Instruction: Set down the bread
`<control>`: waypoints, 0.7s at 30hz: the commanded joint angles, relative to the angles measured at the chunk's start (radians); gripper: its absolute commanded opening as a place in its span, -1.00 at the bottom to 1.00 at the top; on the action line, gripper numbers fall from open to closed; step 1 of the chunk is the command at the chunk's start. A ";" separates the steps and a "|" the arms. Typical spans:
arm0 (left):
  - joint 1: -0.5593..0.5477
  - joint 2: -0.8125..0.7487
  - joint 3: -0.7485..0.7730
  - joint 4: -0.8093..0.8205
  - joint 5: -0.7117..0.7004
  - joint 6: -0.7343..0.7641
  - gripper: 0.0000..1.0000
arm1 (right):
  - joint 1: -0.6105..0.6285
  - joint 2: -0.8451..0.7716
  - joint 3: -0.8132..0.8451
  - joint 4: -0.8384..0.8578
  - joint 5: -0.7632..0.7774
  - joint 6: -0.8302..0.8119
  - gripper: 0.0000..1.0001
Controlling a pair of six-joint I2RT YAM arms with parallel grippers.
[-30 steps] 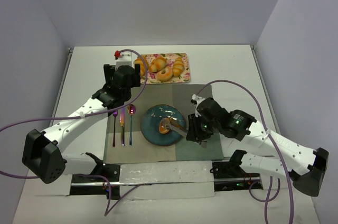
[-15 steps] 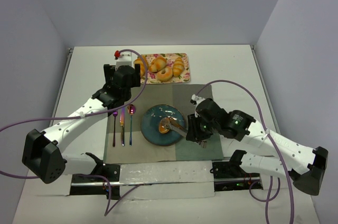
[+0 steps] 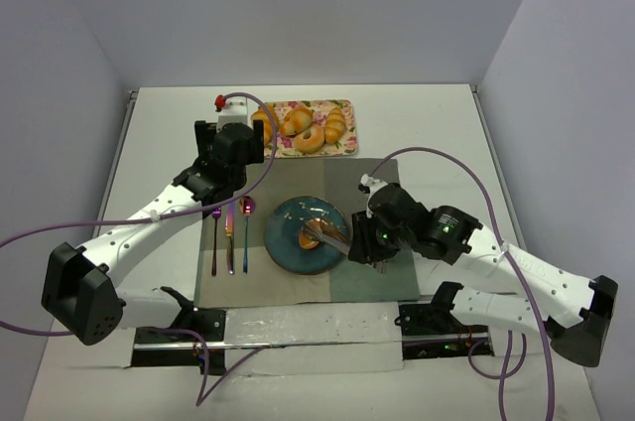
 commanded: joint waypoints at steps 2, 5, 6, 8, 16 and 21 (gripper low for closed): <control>-0.006 -0.009 0.033 0.016 -0.002 -0.011 0.99 | 0.010 0.003 0.047 0.006 0.022 -0.003 -0.10; -0.006 -0.007 0.033 0.017 -0.002 -0.011 0.98 | 0.011 0.008 0.055 0.004 0.025 -0.008 -0.07; -0.006 -0.007 0.033 0.016 -0.002 -0.011 0.99 | 0.011 0.008 0.058 0.003 0.027 -0.008 -0.06; -0.006 -0.006 0.035 0.016 -0.002 -0.011 0.98 | 0.013 0.008 0.059 0.003 0.026 -0.009 -0.05; -0.004 -0.007 0.033 0.019 -0.005 -0.010 0.98 | 0.019 0.015 0.053 0.009 0.018 -0.014 0.02; -0.006 -0.006 0.032 0.019 -0.006 -0.010 0.98 | 0.020 0.012 0.056 0.007 0.021 -0.014 0.07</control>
